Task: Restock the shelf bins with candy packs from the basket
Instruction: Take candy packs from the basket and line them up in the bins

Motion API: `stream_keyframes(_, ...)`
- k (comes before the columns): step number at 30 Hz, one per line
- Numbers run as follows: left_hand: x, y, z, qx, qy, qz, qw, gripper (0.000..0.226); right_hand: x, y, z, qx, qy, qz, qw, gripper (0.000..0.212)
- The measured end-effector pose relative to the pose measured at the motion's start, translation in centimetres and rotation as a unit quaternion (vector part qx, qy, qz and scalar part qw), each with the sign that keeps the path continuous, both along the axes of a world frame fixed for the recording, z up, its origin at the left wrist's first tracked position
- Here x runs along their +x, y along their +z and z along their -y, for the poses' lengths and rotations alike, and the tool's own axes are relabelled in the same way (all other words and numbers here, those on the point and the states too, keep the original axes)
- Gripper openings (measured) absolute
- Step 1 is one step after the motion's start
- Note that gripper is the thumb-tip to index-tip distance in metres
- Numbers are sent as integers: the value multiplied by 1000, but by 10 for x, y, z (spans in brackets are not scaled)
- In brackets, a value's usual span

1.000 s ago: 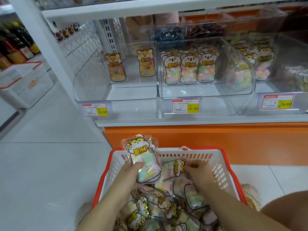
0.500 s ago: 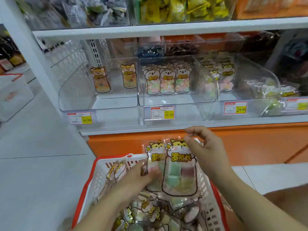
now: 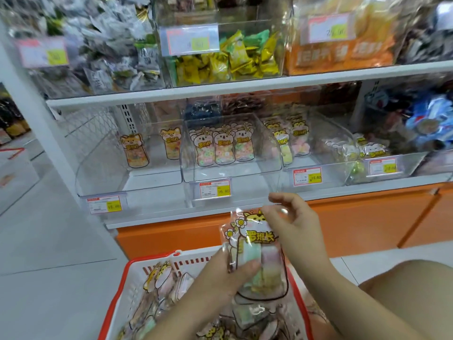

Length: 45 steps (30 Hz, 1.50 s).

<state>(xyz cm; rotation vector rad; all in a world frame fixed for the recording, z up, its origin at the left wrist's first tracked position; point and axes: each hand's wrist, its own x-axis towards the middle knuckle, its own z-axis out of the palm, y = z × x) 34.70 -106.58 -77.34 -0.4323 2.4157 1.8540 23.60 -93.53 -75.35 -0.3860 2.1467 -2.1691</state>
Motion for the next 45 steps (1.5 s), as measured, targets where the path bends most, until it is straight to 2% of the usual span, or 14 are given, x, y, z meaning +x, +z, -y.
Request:
stream_keyframes(4,-10,11,0,-28,16,-45,998,45,4,-3,-29,85,65,36,994,63)
stream_keyframes(6,-21,18,-2,-41,20,-53,998,30,10,-4,-37,86,119,91,985,59)
stream_keyframes(8,-34,26,-7,-64,11,-64,996,21,9,-4,-40,-5,167,153,974,54)
stream_keyframes(11,-60,43,-19,-90,0,-86,992,27,-2,10,-46,-129,180,214,951,38)
stream_keyframes(15,-98,68,-36,-137,27,-101,985,74,-24,27,-57,-199,171,217,940,42)
stream_keyframes(19,-132,89,-56,-123,9,-132,984,60,-54,44,-65,-251,104,186,944,35)
stream_keyframes(21,-151,99,-61,-133,-24,-141,981,67,-74,51,-70,-266,77,157,948,26)
stream_keyframes(27,-222,126,-55,-214,-70,-105,969,65,-148,59,-80,-56,-53,9,997,34)
stream_keyframes(32,-293,124,-54,-128,-35,-45,990,54,-211,62,-69,76,-87,-38,993,53)
stream_keyframes(35,-347,94,-44,-99,-14,8,995,81,-244,56,-56,130,-89,-49,986,75)
stream_keyframes(37,-413,38,-22,-114,-9,35,993,84,-264,47,-49,167,-86,-45,981,84)
stream_keyframes(39,-444,16,-17,-157,-12,57,986,72,-283,35,-42,207,-98,-27,973,77)
stream_keyframes(43,-417,69,-35,-259,-41,40,964,11,-316,10,-24,229,-150,-21,962,66)
stream_keyframes(45,-412,80,-32,-307,-54,56,948,9,-327,2,-16,228,-157,-14,961,63)
